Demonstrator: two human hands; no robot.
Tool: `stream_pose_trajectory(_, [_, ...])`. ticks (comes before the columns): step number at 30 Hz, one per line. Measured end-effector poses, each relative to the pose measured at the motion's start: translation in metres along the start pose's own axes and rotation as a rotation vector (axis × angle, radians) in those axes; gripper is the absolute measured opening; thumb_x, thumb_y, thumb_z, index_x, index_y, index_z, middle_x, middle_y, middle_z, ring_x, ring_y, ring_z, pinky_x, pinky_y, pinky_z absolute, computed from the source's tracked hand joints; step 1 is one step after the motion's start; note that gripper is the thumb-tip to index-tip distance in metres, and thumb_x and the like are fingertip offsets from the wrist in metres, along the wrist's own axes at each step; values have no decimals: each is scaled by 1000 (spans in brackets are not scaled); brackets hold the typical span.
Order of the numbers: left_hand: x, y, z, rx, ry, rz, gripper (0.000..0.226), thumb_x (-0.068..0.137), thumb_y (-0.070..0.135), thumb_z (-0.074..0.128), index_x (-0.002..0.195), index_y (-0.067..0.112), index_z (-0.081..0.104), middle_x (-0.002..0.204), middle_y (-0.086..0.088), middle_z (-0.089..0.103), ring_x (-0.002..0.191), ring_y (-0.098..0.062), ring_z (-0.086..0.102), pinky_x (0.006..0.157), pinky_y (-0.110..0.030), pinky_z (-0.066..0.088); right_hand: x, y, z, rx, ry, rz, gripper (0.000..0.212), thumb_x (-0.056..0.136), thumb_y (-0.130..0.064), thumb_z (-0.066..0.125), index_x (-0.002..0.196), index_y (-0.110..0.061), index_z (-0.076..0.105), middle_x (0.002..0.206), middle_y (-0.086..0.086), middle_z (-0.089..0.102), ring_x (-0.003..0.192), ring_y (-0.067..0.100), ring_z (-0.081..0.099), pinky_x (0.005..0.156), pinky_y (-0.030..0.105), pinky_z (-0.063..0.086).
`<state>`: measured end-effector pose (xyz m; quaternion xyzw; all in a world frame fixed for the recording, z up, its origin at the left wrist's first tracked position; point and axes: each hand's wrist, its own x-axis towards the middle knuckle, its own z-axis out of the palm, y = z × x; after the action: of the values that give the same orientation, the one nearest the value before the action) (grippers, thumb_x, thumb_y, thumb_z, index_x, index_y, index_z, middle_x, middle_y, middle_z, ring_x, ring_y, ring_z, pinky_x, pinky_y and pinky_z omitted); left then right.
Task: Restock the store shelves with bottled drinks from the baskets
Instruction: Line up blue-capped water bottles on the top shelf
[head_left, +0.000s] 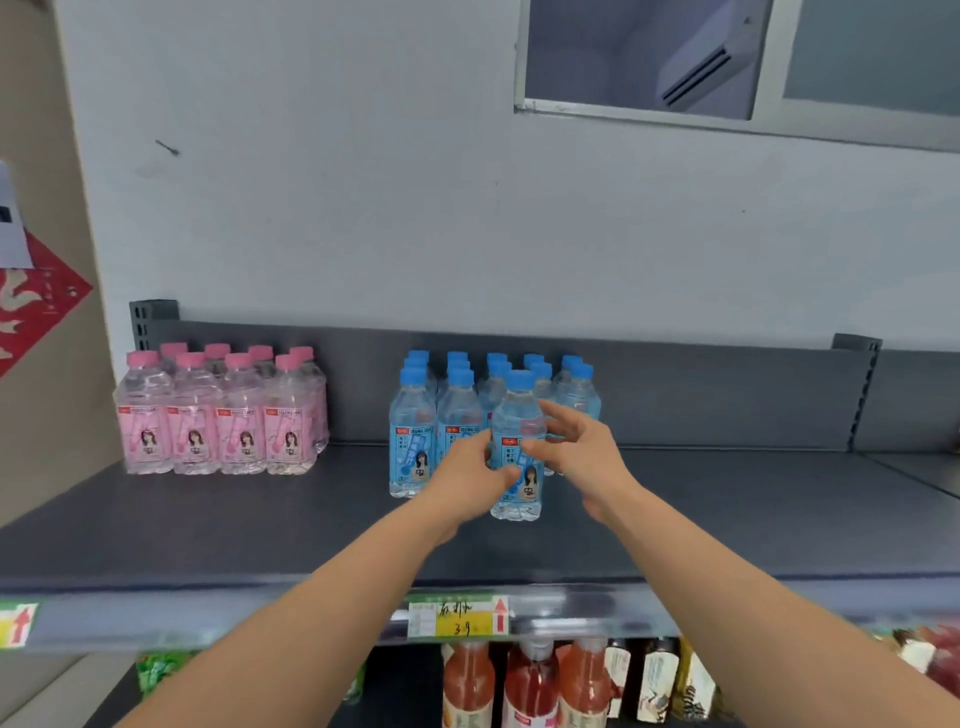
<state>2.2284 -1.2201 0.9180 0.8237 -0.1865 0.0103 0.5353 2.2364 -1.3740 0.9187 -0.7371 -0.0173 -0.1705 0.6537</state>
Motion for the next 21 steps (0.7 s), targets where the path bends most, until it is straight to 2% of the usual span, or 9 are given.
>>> stream_pose_trajectory(5, [21,-13,6,68,-63,-31,48,94,23,58,139,20,42,140,-1,47,120,-17,49,100,-31,40,25,21,1,-15,28,37,64,79,1,74,136,-19,52,119,-1,64,109,17,60,93,36,53])
stream_pose_trajectory(8, [28,-17,8,88,-80,-63,70,93,28,59,151,18,21,156,-3,23,142,-19,28,115,-39,28,37,28,4,-4,36,39,65,81,0,72,138,-19,49,126,2,61,114,19,59,95,39,53])
stream_pose_trajectory(12, [32,-19,9,96,-75,-56,71,94,27,57,152,17,16,154,-2,20,141,-18,27,115,-35,28,46,32,11,-21,24,22,63,83,0,70,138,-22,49,129,0,57,117,19,56,98,41,51])
stream_pose_trajectory(15, [31,-19,10,104,-78,-57,75,94,27,57,153,18,11,155,0,14,140,-18,27,110,-30,27,50,35,15,-50,37,2,55,84,-2,70,132,-21,52,115,-2,59,112,19,57,93,38,53])
stream_pose_trajectory(18, [28,-18,12,99,-82,-60,76,93,28,59,153,18,13,153,2,13,138,-17,27,106,-26,26,52,39,18,-147,98,-25,37,84,-11,72,115,-23,55,100,-6,61,101,17,61,83,32,54])
stream_pose_trajectory(21, [25,-18,14,106,-76,-59,76,92,29,60,152,17,15,154,3,12,138,-16,28,107,-25,26,53,46,22,-221,145,21,26,81,-29,75,99,-29,56,98,-3,67,93,17,67,80,42,58])
